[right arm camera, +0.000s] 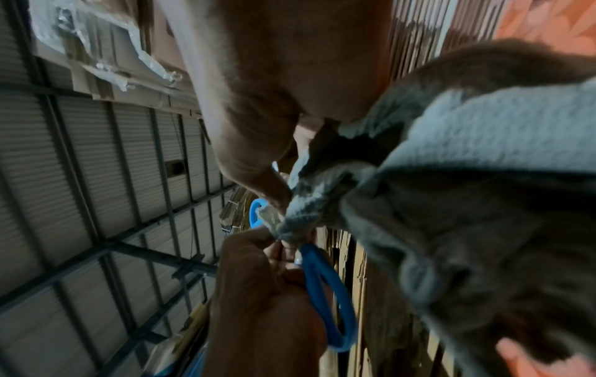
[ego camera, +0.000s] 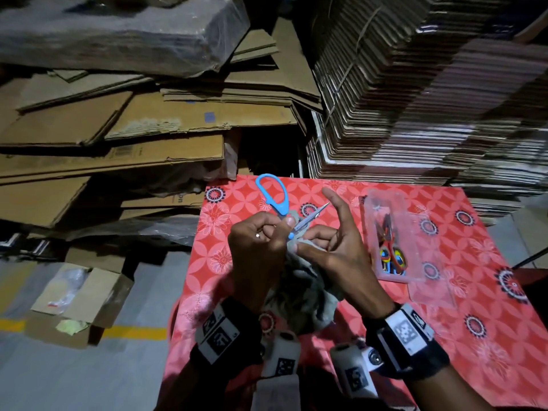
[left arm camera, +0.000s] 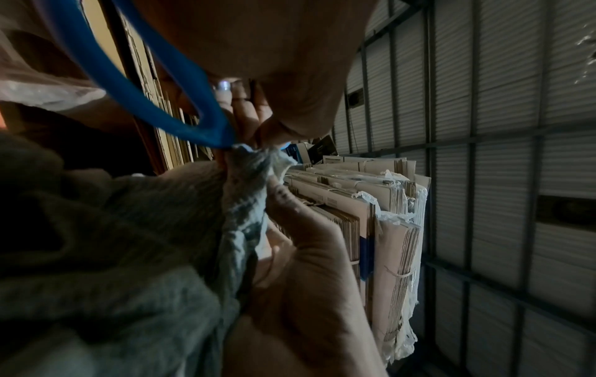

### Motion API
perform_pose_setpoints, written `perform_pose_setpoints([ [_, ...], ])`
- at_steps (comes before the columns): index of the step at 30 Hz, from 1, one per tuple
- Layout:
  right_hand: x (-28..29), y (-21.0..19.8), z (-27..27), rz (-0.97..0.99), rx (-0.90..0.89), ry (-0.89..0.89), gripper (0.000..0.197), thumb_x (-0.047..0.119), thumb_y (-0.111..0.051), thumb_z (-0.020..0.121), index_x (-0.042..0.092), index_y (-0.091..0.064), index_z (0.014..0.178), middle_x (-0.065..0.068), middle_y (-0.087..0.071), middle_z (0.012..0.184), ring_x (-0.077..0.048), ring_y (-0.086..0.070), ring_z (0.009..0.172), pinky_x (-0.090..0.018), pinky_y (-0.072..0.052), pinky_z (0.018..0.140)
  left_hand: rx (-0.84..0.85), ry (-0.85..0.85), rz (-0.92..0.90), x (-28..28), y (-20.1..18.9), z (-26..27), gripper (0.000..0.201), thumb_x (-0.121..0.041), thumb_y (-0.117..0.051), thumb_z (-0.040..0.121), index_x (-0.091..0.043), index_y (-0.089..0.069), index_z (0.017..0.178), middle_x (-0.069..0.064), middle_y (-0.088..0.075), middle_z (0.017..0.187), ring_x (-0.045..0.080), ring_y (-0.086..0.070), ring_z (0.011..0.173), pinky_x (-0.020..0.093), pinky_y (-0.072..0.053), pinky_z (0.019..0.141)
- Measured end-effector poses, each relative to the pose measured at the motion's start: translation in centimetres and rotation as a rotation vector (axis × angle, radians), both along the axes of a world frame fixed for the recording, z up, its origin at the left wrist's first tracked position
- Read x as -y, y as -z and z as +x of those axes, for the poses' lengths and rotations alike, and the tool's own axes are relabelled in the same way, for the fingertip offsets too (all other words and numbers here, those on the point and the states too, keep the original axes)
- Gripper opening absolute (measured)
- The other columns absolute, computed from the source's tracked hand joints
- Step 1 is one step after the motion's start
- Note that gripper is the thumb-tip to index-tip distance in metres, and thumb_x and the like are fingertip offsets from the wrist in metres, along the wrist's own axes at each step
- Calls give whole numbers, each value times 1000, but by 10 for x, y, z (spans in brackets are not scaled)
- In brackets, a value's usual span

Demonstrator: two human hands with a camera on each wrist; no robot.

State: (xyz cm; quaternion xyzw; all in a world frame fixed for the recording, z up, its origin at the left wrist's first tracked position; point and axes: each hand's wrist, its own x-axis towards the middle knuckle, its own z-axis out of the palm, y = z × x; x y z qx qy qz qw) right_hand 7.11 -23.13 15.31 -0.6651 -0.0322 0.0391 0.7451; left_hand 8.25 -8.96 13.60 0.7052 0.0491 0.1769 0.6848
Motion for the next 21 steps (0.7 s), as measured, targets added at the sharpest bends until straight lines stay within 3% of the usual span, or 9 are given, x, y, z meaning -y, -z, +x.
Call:
perform_pose_setpoints([
  [2,1,4,2,40,-32,-27,102,-18,-75,80,28,-29,159,-10,-67,71,-18,-67,67,-25,-56,72,2,36,-5,-1,-1,-1,25,-25,-74,83,-17,-66,60,-10,-53,46,4,-42,43,21,-35,48],
  [4,4,9,4,106,-108,-71,101,-19,-74,79,26,-32,159,-19,-62,75,-19,-68,67,-26,-57,74,4,75,9,-4,1,-1,24,-23,-74,83,-22,-67,60,-12,-55,46,1,-45,43,19,-36,50],
  [7,9,13,5,129,-184,-129,101,-17,-78,73,26,-39,155,-27,-57,84,-28,-66,73,-29,-58,79,-22,109,10,-6,6,-3,26,-24,-75,83,-17,-69,59,-8,-57,47,10,-47,45,27,-38,54],
  [11,16,18,3,82,-217,-139,97,-14,-75,72,23,-42,155,-10,-59,67,-13,-62,60,-21,-54,66,-58,120,42,-6,11,-7,32,-25,-74,83,-9,-66,56,13,-58,50,30,-50,45,47,-47,48],
  [13,18,19,-1,71,-220,-140,95,-18,-74,73,21,-43,154,-6,-58,64,-11,-59,57,-20,-52,62,-75,125,51,-6,12,-9,30,-27,-74,83,-10,-69,58,12,-63,52,37,-57,49,50,-50,50],
  [15,19,20,-3,64,-226,-130,91,-26,-67,80,18,-42,156,-5,-58,63,-10,-59,56,-20,-52,61,-84,136,52,-6,13,-9,28,-27,-74,83,-12,-72,60,11,-65,54,38,-60,51,49,-51,52],
  [17,22,20,-7,56,-233,-123,88,-28,-62,82,15,-41,156,-3,-58,61,-7,-57,52,-17,-49,57,-77,149,69,-7,12,-10,29,-28,-73,85,-12,-74,61,9,-65,53,31,-59,48,41,-49,51],
  [19,25,18,-12,45,-237,-140,89,-25,-65,83,15,-38,158,0,-58,59,-6,-54,48,-15,-43,51,-53,164,78,-8,8,-11,31,-24,-71,88,-15,-72,58,5,-63,50,21,-57,44,30,-42,51],
  [21,28,16,-14,57,-247,-117,92,-25,-64,84,12,-31,160,2,-59,57,-4,-53,44,-13,-40,46,-26,172,83,-12,3,-7,34,-20,-70,90,-17,-70,57,3,-64,49,22,-57,42,28,-42,50],
])
